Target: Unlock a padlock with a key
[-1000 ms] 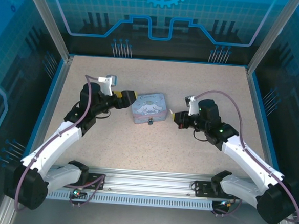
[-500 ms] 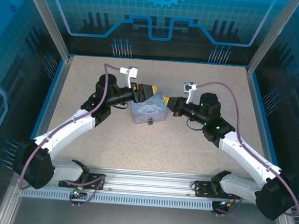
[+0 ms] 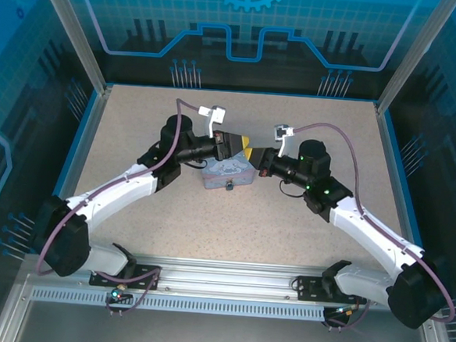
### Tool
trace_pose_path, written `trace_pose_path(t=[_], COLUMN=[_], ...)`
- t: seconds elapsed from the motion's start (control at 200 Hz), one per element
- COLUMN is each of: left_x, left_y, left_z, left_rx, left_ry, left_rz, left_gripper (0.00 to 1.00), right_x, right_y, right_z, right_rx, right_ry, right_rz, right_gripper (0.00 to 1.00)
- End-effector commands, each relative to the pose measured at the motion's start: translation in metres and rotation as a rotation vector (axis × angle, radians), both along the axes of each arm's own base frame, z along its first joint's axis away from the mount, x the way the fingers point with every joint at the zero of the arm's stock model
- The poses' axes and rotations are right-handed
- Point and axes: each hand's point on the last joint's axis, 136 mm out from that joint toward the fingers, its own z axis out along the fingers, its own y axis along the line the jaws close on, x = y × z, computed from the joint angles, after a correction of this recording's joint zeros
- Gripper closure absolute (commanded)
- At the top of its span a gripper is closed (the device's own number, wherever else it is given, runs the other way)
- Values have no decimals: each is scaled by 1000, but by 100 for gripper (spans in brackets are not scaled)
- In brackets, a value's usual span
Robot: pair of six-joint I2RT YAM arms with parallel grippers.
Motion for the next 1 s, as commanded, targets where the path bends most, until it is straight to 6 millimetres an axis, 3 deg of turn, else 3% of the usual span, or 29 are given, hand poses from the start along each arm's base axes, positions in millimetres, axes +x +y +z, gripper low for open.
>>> trace_pose_path(t=[0.0,0.155,0.255,0.38,0.51,0.59,0.72,0.855,0.995], left_x=[-3,-3,-5,-8,-13,-14,-18,-19,-21], left_y=[-7,-4,-2,1,0,0,0,-1,-2], left_z=[19,18,20,28,38,42,49,52,54], left_rx=[-26,-10,1,-10,-26,-36,-49,-57,-61], left_ry=[-48,-56,-62,-85,-107,-119,-131,-136,-136], left_rz=[-32,-17,-9,-9,-27,-30,-43,-53,-59], left_gripper=[81,100,100,100,100,100,100,100,100], right_x=[-2,-5,-13,-19,-23,-29,-30,-26,-21], right_y=[8,7,1,-18,-33,-30,-19,-5,3], right_z=[24,23,18,29,41,48,49,46,46], right_rx=[41,24,-26,29,112,133,137,149,171], right_ry=[-46,-53,-73,-126,-203,-241,-250,-233,-226], right_rz=[27,40,104,179,215,254,297,324,328], right_gripper=[100,97,77,55,39,31,30,39,41])
